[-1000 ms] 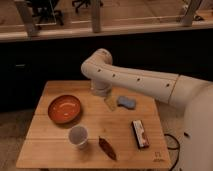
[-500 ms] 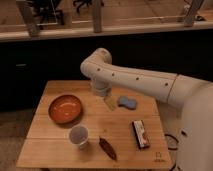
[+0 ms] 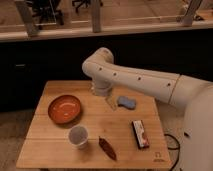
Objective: Move the arm in a circular motion
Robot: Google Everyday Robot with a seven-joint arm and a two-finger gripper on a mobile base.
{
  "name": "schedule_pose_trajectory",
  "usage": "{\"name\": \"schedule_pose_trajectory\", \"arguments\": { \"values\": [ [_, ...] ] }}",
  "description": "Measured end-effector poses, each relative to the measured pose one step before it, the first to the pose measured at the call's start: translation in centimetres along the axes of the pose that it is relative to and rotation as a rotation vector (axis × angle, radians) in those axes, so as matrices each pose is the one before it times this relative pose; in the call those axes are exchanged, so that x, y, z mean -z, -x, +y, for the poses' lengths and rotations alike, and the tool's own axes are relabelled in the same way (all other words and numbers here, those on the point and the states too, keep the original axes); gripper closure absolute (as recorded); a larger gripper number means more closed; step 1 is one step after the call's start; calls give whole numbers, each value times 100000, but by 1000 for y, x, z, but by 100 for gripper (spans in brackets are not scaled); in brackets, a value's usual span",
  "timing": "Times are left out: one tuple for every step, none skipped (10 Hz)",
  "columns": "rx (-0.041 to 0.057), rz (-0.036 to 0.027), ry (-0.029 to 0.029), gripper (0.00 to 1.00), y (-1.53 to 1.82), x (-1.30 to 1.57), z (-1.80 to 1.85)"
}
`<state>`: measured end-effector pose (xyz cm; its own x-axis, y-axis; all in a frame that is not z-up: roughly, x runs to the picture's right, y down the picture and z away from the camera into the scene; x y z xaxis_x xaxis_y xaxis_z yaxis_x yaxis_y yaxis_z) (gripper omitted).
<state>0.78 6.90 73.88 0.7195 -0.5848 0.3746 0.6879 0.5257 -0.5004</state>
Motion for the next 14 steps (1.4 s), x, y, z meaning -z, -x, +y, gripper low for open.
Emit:
{"name": "schedule_pose_trajectory", "arguments": {
  "values": [
    [315, -53, -111, 20, -217, 47, 210],
    [402, -108, 151, 20, -487, -115, 443],
    [339, 171, 125, 20, -638, -113, 561],
    [-34, 151, 318, 20, -543, -65, 544],
    [396, -627, -324, 20, 131, 12, -75],
    [629, -56, -213, 20, 77, 2, -123],
    [495, -172, 45, 20, 61, -17, 440],
    [761, -376, 445, 20, 259, -153, 468],
    [419, -77, 333, 20, -96, -152, 427],
    [557, -78, 139, 20, -31, -170, 323],
    [446, -67, -249, 20, 91, 8, 150],
    [335, -179, -318, 20, 24, -77, 31],
    [843, -472, -15, 20, -116, 48, 425],
    [412, 39, 269, 20, -654, -115, 715]
  ]
}}
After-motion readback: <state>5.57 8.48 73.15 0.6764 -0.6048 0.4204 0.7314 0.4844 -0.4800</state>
